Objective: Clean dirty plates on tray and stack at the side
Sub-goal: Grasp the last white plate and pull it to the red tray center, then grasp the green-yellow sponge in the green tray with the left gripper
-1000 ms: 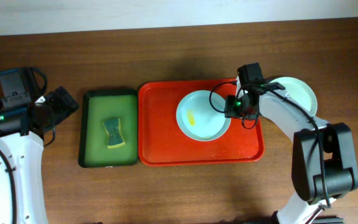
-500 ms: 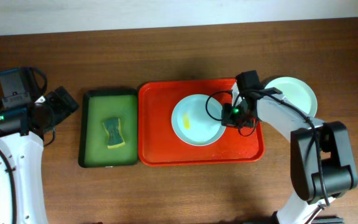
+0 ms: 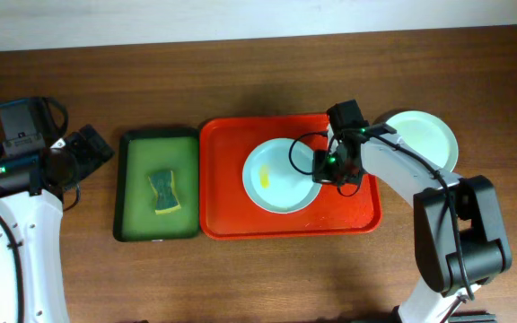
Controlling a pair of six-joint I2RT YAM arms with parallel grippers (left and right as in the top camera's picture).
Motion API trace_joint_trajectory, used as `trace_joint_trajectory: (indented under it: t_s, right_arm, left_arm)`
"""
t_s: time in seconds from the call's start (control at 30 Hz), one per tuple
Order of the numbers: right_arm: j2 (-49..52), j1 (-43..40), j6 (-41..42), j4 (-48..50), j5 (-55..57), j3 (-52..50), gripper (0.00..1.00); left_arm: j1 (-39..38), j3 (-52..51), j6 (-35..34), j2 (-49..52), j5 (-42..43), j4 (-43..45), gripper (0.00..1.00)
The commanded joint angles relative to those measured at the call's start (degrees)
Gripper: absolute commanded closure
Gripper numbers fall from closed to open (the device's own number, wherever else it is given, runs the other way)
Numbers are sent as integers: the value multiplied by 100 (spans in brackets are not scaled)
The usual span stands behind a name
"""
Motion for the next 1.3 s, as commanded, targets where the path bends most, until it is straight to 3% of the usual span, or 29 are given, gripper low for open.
trace_joint_trajectory:
  t_s: [0.0, 0.07, 0.13, 0.17, 0.3, 0.47, 0.6, 0.83, 0.87, 0.9, 0.93, 1.0, 1.03, 1.07, 1.17, 1.27]
  right_arm:
    - [-57, 37, 140, -219, -664, 114, 96]
    - [-57, 66, 140, -361, -664, 114, 95]
    - [-57, 151, 131, -262, -575, 114, 76]
    - [-57, 149, 76, -249, -433, 155, 72]
    - [-68, 149, -695, -1207, 166, 1078, 70]
    - [-63, 160, -1239, -1191, 328, 898, 65]
    - [-63, 160, -1191, -1241, 302, 901, 42]
    - [-63, 160, -1062, -1475, 299, 898, 29]
    - [-63, 160, -1062, -1499, 153, 898, 28]
    - [-63, 160, -1064, -1495, 70, 898, 27]
    - [-63, 160, -1064, -1493, 72, 901, 27]
    - [-63, 160, -1067, -1460, 70, 901, 28]
    - [-63, 160, -1064, -1419, 70, 901, 28]
    - [-63, 160, -1067, -1401, 72, 901, 31]
    - [-63, 160, -1069, -1451, 72, 901, 33]
    - [-63, 160, -1067, -1495, 70, 898, 40]
  left_arm:
    - [9, 101, -52, -35, -24, -7, 1]
    - [9, 101, -52, -35, -24, -7, 1]
    - [9, 101, -52, -35, -24, -7, 1]
    - [9, 101, -52, -35, -24, -7, 1]
    - [9, 101, -52, -35, -24, -7, 1]
    - [9, 101, -52, -35, -24, -7, 1]
    - [9, 101, -52, -35, -24, -7, 1]
    - [9, 101, -55, -35, 20, 232, 1]
    - [9, 101, -52, -35, 42, 101, 1]
    - [-7, 94, 66, -33, 570, -179, 1]
    - [-149, 74, 542, 9, 885, -339, 1]
    - [-492, 72, 708, 114, 750, -662, 1]
    - [-859, 37, 708, 247, 730, -874, 16]
    - [-1156, -28, 710, 376, 715, -925, 24]
    - [-1893, -186, 678, 1047, -9, -920, 23]
    - [-1912, -186, 610, 1869, -66, -793, 30]
